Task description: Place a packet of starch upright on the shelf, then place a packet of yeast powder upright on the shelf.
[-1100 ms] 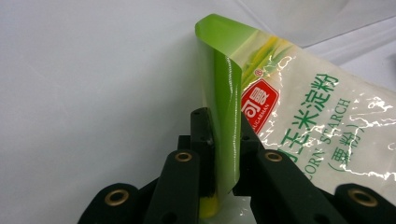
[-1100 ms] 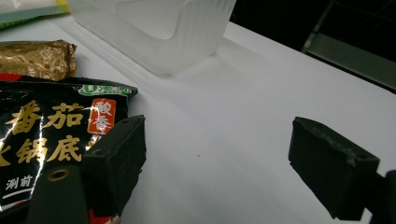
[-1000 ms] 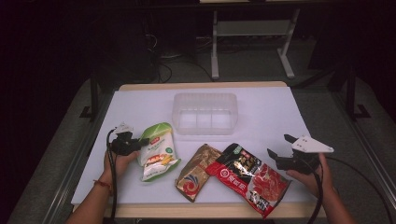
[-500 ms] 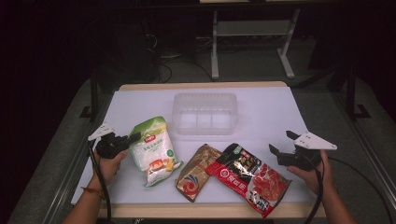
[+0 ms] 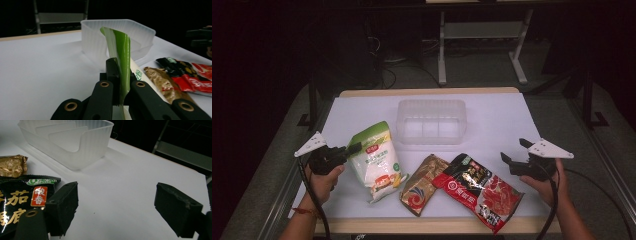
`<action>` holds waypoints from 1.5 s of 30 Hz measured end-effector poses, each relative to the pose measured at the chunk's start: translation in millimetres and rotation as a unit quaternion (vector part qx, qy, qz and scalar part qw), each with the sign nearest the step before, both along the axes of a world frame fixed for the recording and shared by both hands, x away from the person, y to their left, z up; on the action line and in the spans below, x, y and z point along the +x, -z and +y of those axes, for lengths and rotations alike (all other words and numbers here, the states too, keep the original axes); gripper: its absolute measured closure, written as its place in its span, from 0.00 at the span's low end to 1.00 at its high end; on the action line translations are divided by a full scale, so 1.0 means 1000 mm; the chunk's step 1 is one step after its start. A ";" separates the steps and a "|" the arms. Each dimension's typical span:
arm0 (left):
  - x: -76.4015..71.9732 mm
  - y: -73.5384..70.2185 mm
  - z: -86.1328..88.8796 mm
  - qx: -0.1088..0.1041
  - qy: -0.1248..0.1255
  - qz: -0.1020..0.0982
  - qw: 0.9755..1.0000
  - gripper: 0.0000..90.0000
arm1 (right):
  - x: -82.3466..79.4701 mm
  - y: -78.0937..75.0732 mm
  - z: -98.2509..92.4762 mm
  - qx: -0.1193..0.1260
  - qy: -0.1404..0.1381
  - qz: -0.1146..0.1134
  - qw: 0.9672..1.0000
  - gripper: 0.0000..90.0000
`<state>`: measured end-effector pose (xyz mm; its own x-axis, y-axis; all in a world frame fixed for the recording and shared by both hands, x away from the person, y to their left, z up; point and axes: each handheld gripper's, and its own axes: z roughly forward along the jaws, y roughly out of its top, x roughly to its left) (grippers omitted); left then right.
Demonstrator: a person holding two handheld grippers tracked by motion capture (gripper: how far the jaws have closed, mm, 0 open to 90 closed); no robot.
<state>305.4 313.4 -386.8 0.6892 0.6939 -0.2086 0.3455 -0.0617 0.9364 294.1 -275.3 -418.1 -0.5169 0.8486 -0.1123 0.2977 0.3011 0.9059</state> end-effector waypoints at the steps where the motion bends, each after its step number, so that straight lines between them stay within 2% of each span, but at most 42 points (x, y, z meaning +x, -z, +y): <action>1: -0.001 -0.002 -0.001 -0.005 0.006 -0.003 1.000 1.00 | 0.000 0.000 0.000 0.000 0.001 0.000 1.000 0.21; 2: -0.005 -0.006 -0.005 -0.016 0.017 -0.005 1.000 1.00 | 0.000 0.000 0.000 -0.001 0.002 -0.001 1.000 0.21; 7: -0.012 -0.014 -0.014 -0.028 0.038 -0.015 0.999 1.00 | 0.000 0.001 -0.001 -0.001 0.007 0.002 1.000 0.21; 9: -0.016 -0.019 -0.021 -0.027 0.047 -0.025 0.998 1.00 | 0.000 0.001 -0.002 -0.001 0.007 0.002 1.000 0.21; 15: -0.022 -0.024 -0.030 -0.031 0.059 -0.031 0.997 1.00 | 0.001 0.000 -0.002 0.004 0.009 0.001 1.000 0.21; 22: -0.025 -0.033 -0.041 -0.041 0.072 -0.037 0.996 1.00 | -0.001 0.002 -0.001 -0.003 0.012 0.004 1.000 0.21; 29: -0.027 -0.040 -0.049 -0.042 0.065 -0.042 0.996 1.00 | -0.003 0.001 -0.004 -0.005 0.018 0.003 1.000 0.21; 31: -0.026 -0.042 -0.049 -0.035 0.058 -0.048 0.997 1.00 | -0.003 0.001 -0.004 -0.005 0.019 0.002 1.000 0.21; 39: -0.017 -0.051 -0.049 -0.032 0.042 -0.059 0.997 1.00 | -0.001 0.003 -0.005 -0.004 0.023 0.008 1.000 0.21; 45: -0.008 -0.064 -0.055 -0.035 0.035 -0.066 0.997 1.00 | -0.002 0.003 -0.005 -0.003 0.024 0.010 1.000 0.21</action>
